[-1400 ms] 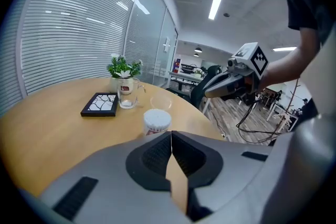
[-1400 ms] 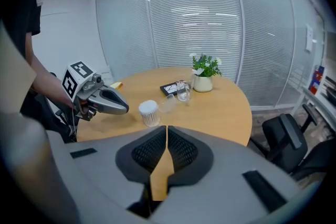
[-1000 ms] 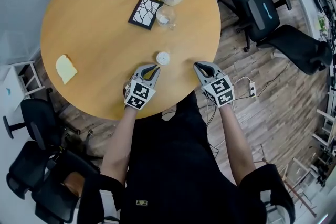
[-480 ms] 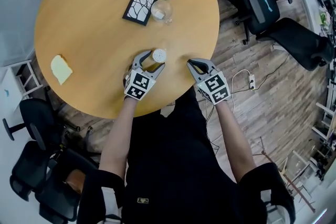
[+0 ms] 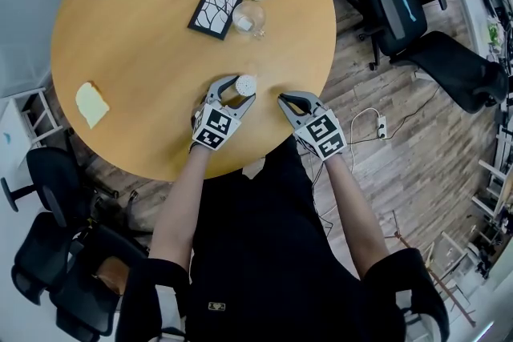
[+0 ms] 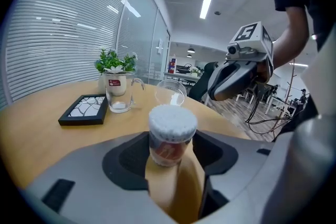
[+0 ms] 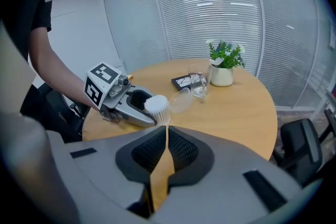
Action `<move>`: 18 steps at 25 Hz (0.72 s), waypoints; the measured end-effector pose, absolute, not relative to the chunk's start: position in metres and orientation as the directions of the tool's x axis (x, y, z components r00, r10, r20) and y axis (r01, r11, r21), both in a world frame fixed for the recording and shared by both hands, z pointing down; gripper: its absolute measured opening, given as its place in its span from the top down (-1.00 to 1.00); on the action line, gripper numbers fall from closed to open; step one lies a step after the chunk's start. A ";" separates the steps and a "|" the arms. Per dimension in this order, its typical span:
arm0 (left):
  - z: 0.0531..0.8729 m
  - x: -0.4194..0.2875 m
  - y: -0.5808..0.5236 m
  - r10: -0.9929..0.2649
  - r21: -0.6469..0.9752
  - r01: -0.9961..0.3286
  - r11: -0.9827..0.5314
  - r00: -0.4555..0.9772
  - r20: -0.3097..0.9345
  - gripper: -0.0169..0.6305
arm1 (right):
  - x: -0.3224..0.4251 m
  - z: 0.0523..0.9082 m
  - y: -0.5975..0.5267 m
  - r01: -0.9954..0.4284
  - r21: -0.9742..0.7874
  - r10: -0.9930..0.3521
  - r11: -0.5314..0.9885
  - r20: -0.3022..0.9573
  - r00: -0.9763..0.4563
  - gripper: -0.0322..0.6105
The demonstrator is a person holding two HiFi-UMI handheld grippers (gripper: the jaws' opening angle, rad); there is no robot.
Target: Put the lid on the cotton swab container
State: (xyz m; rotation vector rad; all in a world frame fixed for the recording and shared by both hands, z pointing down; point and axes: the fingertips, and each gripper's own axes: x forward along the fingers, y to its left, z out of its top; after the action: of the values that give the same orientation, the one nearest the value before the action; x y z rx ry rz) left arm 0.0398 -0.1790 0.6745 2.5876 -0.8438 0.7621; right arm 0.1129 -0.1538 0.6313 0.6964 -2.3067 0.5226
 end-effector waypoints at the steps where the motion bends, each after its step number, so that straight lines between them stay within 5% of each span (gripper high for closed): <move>1: 0.675 0.040 -0.179 -0.448 0.132 -0.616 -0.776 0.687 0.572 0.14 | 0.112 0.630 -0.157 -0.600 -0.179 -0.339 0.779 0.686 -0.644 0.88; 4: 0.677 0.040 -0.178 -0.443 0.141 -0.614 -0.776 0.691 0.571 0.15 | 0.102 0.624 -0.162 -0.564 -0.236 -0.308 0.791 0.644 -0.701 0.82; 6: 0.677 0.040 -0.178 -0.446 0.135 -0.615 -0.777 0.688 0.572 0.15 | 0.093 0.621 -0.162 -0.517 -0.311 -0.249 0.798 0.611 -0.752 0.36; 9: 0.678 0.039 -0.178 -0.453 0.125 -0.619 -0.776 0.683 0.573 0.16 | 0.084 0.622 -0.164 -0.472 -0.362 -0.191 0.804 0.594 -0.781 0.01; 18: 0.678 0.040 -0.178 -0.418 0.184 -0.602 -0.777 0.711 0.565 0.16 | 0.079 0.633 -0.179 -0.454 -0.356 -0.163 0.816 0.612 -0.774 -0.05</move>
State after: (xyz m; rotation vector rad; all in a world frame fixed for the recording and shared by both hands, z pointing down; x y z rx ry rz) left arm 0.0404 -0.1780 0.6778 2.5631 -0.7937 0.7221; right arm 0.0790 -0.1792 0.6331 0.4539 -2.4213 0.6688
